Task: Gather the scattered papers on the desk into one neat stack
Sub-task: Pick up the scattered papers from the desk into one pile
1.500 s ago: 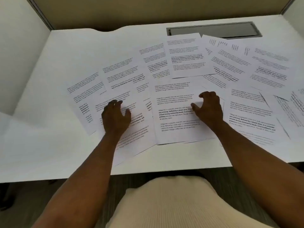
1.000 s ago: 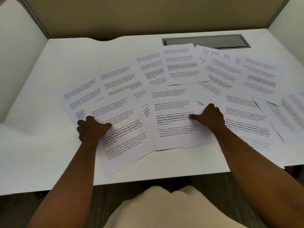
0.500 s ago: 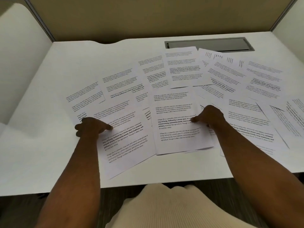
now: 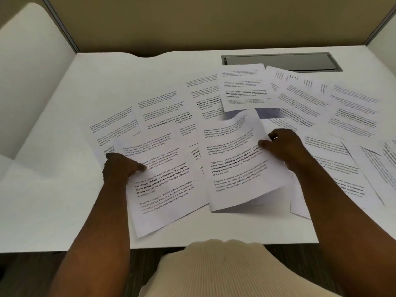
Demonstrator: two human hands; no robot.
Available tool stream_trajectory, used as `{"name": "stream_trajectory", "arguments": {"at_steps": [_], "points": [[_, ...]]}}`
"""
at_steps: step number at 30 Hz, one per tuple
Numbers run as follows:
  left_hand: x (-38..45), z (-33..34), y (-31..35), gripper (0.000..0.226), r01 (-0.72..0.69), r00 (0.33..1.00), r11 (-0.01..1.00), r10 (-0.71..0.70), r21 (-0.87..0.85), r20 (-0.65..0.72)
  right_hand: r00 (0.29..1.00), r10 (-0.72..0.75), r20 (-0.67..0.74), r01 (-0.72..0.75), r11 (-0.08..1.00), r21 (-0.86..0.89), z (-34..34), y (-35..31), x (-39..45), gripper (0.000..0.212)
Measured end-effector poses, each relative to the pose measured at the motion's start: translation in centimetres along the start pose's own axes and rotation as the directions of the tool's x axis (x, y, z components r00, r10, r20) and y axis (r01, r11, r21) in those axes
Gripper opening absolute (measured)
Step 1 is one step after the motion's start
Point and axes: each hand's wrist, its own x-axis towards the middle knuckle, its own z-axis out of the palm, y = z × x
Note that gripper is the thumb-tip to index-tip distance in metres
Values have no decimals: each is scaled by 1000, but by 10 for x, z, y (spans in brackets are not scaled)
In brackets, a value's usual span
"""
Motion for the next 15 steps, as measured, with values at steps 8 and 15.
{"name": "stream_trajectory", "arguments": {"at_steps": [8,15], "points": [[-19,-9,9,35,-503,864,837,491,-216,-108,972,-196,-128,218,957,192,-42,-42,-18,16],[-26,-33,26,27,-545,826,702,543,-458,-151,902,-403,-152,428,881,204,-83,-81,-46,16]]}}
